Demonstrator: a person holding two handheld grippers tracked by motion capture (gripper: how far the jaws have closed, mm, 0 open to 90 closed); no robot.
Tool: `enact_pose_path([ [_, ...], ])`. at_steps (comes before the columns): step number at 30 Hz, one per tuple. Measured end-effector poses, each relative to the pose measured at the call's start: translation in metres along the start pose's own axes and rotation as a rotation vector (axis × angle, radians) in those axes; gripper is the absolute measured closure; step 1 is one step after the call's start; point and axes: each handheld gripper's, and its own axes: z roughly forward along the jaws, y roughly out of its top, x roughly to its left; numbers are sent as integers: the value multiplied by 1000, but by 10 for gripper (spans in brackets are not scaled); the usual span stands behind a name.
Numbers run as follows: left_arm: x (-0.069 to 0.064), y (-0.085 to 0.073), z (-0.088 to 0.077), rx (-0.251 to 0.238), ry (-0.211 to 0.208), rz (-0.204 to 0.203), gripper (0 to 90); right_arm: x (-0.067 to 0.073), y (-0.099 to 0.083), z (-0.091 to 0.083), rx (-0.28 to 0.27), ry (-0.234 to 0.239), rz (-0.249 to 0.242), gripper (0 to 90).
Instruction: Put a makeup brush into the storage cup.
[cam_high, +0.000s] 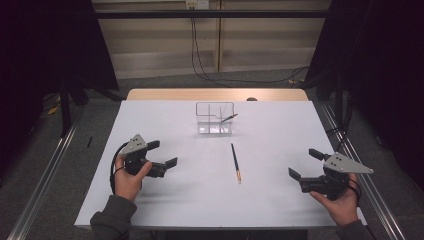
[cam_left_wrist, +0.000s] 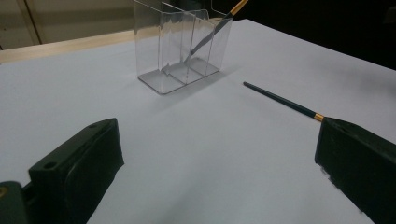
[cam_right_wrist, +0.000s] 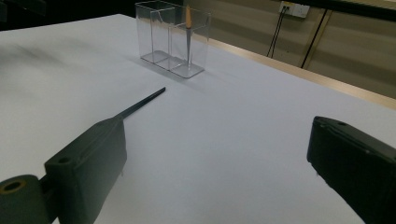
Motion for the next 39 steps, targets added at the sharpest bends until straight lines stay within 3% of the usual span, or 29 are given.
enact_pose_path([
  [1, -1, 0, -1, 9, 20, 5, 5, 0, 0, 0, 0, 0, 0, 42],
  [3, 0, -2, -2, 0, 2, -4, 5, 0, 0, 0, -1, -2, -4, 42],
  [6, -1, -2, -5, 12, 28, -2, 5, 0, 0, 1, 0, 0, -1, 43],
  [8, 0, -3, -6, -1, 8, -4, 5, 0, 0, 1, -1, 1, -4, 42],
  [9, -1, -3, -7, 9, 36, 0, 5, 0, 0, 1, 0, 0, -3, 42],
  [14, 0, -5, -10, 9, 17, 4, 5, 1, 0, 1, 0, 0, -3, 42],
  [18, -1, -5, -13, 19, 45, 8, 5, 1, 1, 2, -1, 1, -4, 42],
  [19, 0, -6, -13, 9, 25, 6, 5, 1, 1, 2, 0, 1, -2, 42],
  [21, 0, -6, -15, 7, 23, 11, 5, 1, 0, 2, 1, -1, -4, 42],
  [23, 0, -6, -16, 18, 42, 15, 5, 1, 0, 3, 2, -3, -7, 42],
  [25, 1, -6, -17, 8, 28, 13, 5, 0, 0, 3, 4, 4, -5, 42],
  [26, 0, -6, -18, 14, 51, 15, 5, 0, 0, 4, 3, 6, -9, 43],
  [27, 1, -6, -18, -2, 23, 10, 5, 0, 0, 4, 5, 5, -3, 42],
  [39, 0, -7, -23, 10, 59, 8, 5, -1, 1, 9, 12, 8, -3, 41],
])
